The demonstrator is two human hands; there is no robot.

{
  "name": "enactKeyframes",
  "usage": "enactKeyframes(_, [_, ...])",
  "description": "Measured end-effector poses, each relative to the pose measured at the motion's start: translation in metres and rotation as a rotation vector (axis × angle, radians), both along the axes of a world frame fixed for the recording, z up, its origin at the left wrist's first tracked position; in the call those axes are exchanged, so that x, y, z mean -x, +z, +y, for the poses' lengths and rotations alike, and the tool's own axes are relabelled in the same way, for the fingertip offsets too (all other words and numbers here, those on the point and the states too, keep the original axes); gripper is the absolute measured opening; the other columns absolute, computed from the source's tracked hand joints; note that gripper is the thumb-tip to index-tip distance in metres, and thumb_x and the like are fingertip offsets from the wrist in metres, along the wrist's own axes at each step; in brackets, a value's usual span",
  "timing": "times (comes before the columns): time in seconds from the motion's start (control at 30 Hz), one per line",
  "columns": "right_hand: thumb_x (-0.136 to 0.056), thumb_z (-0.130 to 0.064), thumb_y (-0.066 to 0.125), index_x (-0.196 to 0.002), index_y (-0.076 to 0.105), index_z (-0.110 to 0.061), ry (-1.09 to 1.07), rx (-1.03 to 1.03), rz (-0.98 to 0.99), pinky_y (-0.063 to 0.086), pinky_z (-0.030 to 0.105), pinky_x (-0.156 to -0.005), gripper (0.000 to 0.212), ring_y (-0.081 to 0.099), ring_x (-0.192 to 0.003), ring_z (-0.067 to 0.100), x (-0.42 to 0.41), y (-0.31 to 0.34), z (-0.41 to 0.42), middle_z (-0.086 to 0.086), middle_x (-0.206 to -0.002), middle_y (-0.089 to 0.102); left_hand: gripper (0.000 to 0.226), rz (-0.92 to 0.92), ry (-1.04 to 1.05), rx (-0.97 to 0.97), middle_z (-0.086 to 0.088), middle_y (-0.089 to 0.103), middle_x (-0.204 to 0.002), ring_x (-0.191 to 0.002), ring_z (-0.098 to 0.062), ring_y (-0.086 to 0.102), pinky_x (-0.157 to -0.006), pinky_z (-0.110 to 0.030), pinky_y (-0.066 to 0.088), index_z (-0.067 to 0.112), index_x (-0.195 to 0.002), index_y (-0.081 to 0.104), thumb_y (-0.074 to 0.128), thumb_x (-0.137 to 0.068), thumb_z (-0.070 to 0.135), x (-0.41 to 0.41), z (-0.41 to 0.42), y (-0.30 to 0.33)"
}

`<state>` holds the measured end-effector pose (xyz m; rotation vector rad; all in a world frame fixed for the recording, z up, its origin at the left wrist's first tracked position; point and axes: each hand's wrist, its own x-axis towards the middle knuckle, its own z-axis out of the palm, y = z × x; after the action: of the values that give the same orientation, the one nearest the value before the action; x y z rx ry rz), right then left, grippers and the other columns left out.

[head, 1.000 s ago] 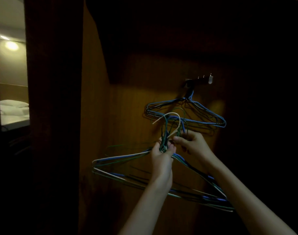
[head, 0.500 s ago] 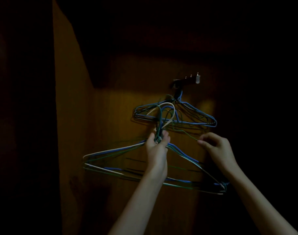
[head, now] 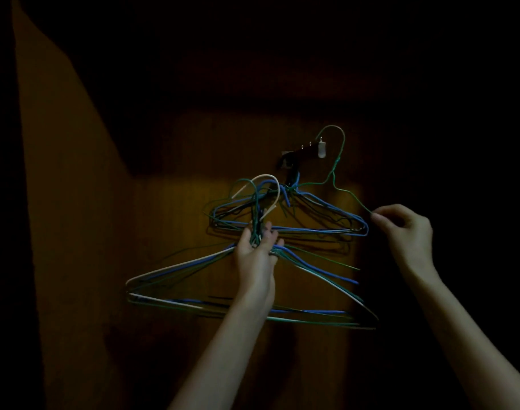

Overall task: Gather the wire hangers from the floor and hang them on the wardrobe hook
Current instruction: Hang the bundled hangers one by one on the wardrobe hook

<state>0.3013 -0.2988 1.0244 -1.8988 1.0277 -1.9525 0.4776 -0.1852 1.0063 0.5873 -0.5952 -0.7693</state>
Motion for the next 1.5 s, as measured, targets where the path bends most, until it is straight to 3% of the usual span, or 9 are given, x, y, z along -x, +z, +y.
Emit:
enactKeyframes(0.1, [-0.086,-0.018,0.064,-0.092,0.069,-0.014,-0.010,-0.047,0.003,0.050,0.041,-0.082,0.008,0.061,-0.090,0.019,-0.013,0.003,-0.027,0.003,-0.090,0.066,0.058,0.016,0.007,0.021,-0.009,0.059,-0.114,-0.120,-0.029,0.052,-0.108,-0.045,0.036,0.010,-0.148,0.020,0.042,-0.095,-0.002,-0.004,-0.010,0.003])
enactKeyframes(0.2, [-0.086,-0.018,0.065,-0.088,0.068,-0.016,-0.003,-0.070,0.006,0.049,0.041,-0.081,0.005,0.061,-0.090,0.021,-0.028,0.007,-0.051,0.005,-0.090,0.067,0.044,0.016,0.006,0.027,-0.004,0.062,-0.103,-0.117,-0.027,0.054,-0.107,-0.045,0.037,0.011,-0.138,0.037,0.042,-0.095,-0.001,-0.009,-0.021,0.005])
enactKeyframes(0.37, [-0.087,-0.021,0.063,-0.091,0.068,-0.016,-0.013,-0.141,0.052,0.048,0.038,-0.077,0.008,0.061,-0.084,0.020,-0.051,0.014,-0.080,0.002,-0.086,0.065,0.058,0.029,0.027,0.043,-0.012,0.059,-0.115,-0.119,-0.029,0.053,-0.105,-0.043,0.040,0.009,-0.148,0.023,0.043,-0.094,-0.003,-0.020,-0.036,0.011])
enactKeyframes(0.57, [-0.088,-0.023,0.063,-0.092,0.068,-0.017,-0.021,-0.208,0.116,0.043,0.032,-0.067,0.009,0.059,-0.080,0.022,-0.069,0.020,-0.110,0.004,-0.086,0.065,0.057,0.030,0.044,0.069,-0.016,0.057,-0.121,-0.120,-0.029,0.053,-0.101,-0.039,0.043,0.008,-0.147,0.024,0.042,-0.094,-0.004,-0.026,-0.048,0.015])
enactKeyframes(0.67, [-0.089,-0.020,0.061,-0.095,0.068,-0.014,-0.009,-0.210,0.133,0.049,0.037,-0.070,0.011,0.062,-0.084,0.025,-0.076,0.019,-0.124,0.007,-0.091,0.067,0.056,0.023,0.064,0.054,-0.016,0.057,-0.120,-0.119,-0.029,0.053,-0.102,-0.041,0.043,0.007,-0.146,0.026,0.042,-0.094,-0.004,-0.028,-0.056,0.018])
enactKeyframes(0.83, [-0.088,-0.017,0.061,-0.096,0.067,-0.013,0.012,-0.276,0.115,0.045,0.031,-0.071,0.010,0.057,-0.091,0.018,-0.083,0.019,-0.148,0.006,-0.102,0.066,0.051,-0.002,0.075,0.044,-0.011,0.061,-0.112,-0.115,-0.026,0.056,-0.105,-0.043,0.040,0.008,-0.143,0.032,0.042,-0.095,-0.003,-0.028,-0.064,0.019])
enactKeyframes(1.1, [-0.087,-0.018,0.063,-0.084,0.065,-0.020,0.063,-0.295,0.165,0.055,0.045,-0.076,0.004,0.063,-0.085,0.022,-0.089,0.013,-0.164,0.004,-0.092,0.067,0.049,0.023,0.071,0.040,-0.017,0.059,-0.116,-0.118,-0.029,0.054,-0.103,-0.042,0.042,0.009,-0.142,0.035,0.040,-0.095,-0.005,-0.028,-0.070,0.018])
enactKeyframes(1.27, [-0.086,-0.026,0.064,-0.086,0.066,-0.024,-0.006,-0.294,0.194,0.052,0.042,-0.077,0.003,0.062,-0.091,0.022,-0.094,0.008,-0.164,0.002,-0.095,0.068,0.038,0.029,0.071,0.023,-0.018,0.058,-0.115,-0.116,-0.028,0.054,-0.098,-0.039,0.044,0.011,-0.128,0.046,0.039,-0.095,-0.007,-0.026,-0.067,0.016])
enactKeyframes(1.5, [-0.087,-0.025,0.063,-0.104,0.069,-0.020,-0.080,-0.257,0.209,0.050,0.040,-0.084,0.019,0.061,-0.102,0.024,-0.097,0.001,-0.159,0.004,-0.105,0.069,0.056,0.080,0.074,-0.003,-0.014,0.059,-0.104,-0.114,-0.028,0.055,-0.097,-0.038,0.044,0.010,-0.146,0.030,0.039,-0.094,-0.010,-0.030,-0.069,0.009])
